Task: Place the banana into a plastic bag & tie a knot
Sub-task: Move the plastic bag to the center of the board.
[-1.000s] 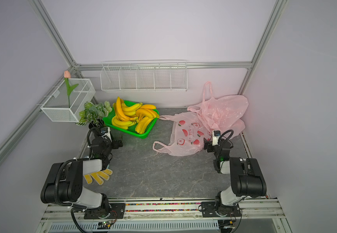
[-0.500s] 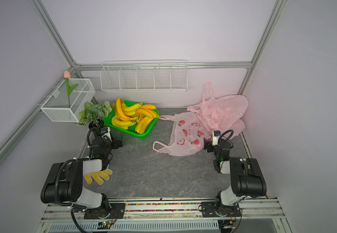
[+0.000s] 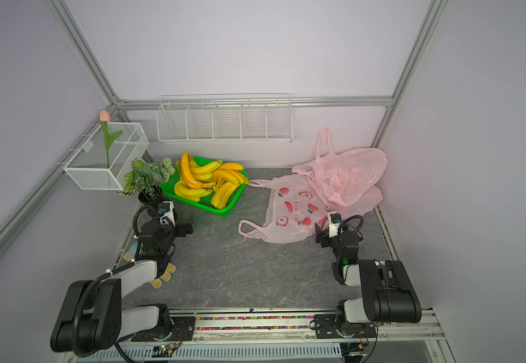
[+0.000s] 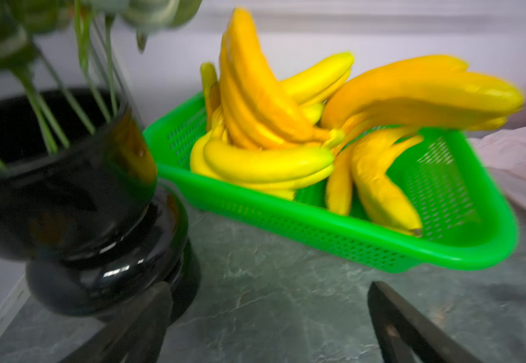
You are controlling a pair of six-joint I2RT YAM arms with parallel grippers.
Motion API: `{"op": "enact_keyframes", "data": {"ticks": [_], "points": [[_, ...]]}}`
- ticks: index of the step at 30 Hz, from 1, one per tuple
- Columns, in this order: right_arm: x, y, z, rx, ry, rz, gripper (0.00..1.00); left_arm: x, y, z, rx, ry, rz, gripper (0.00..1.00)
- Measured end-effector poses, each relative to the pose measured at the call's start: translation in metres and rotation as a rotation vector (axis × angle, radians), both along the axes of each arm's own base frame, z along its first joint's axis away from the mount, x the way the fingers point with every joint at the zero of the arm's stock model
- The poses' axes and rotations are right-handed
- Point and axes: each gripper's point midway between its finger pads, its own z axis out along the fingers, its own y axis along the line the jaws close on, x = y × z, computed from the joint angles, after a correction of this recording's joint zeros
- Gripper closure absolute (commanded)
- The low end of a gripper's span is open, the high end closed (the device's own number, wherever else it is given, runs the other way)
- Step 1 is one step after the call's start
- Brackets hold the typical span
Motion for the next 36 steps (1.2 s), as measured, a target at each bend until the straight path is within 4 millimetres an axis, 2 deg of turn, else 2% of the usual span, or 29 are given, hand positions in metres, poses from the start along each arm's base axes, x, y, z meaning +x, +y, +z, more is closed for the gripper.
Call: {"op": "enact_keyframes", "data": {"ticks": [2, 4, 7, 9, 12, 15, 17, 21, 24, 28, 33, 36], "points": [[0.002, -0.001, 0.030, 0.009, -0.048, -0.017, 0.11, -0.007, -0.016, 0.021, 0.016, -0.045, -0.034, 0.01], [0.007, -0.005, 0.068, 0.044, -0.097, -0.050, 0.11, -0.013, -0.024, 0.034, 0.016, -0.057, -0.036, 0.01], [0.009, -0.010, 0.108, 0.131, -0.125, -0.090, 0.11, -0.015, -0.015, 0.048, -0.052, -0.030, 0.039, 0.01], [0.006, -0.015, 0.117, 0.215, -0.094, -0.135, 0.11, -0.015, -0.002, 0.056, -0.127, 0.002, 0.132, 0.01], [-0.003, -0.027, 0.107, 0.341, -0.012, -0.223, 0.11, -0.013, 0.013, 0.068, -0.252, 0.050, 0.260, 0.01], [-0.010, -0.038, 0.087, 0.396, 0.091, -0.284, 0.11, -0.012, 0.017, 0.071, -0.355, 0.093, 0.314, 0.01], [-0.008, -0.035, 0.079, 0.401, 0.175, -0.285, 0.11, -0.008, 0.011, 0.067, -0.398, 0.139, 0.304, 0.01], [0.008, -0.020, 0.086, 0.395, 0.281, -0.244, 0.11, 0.002, -0.018, 0.049, -0.432, 0.276, 0.202, 0.00], [0.018, 0.003, 0.079, 0.377, 0.367, -0.198, 0.11, -0.001, -0.043, 0.042, -0.439, 0.346, 0.128, 0.00], [0.022, 0.057, 0.049, 0.309, 0.528, -0.094, 0.11, -0.017, -0.082, 0.039, -0.420, 0.401, 0.013, 0.00], [0.028, 0.127, 0.011, 0.206, 0.694, 0.020, 0.11, -0.029, -0.109, 0.031, -0.401, 0.447, -0.066, 0.02], [0.037, 0.158, -0.011, 0.157, 0.762, 0.054, 0.11, -0.033, -0.125, 0.016, -0.378, 0.495, -0.097, 0.07]]}}
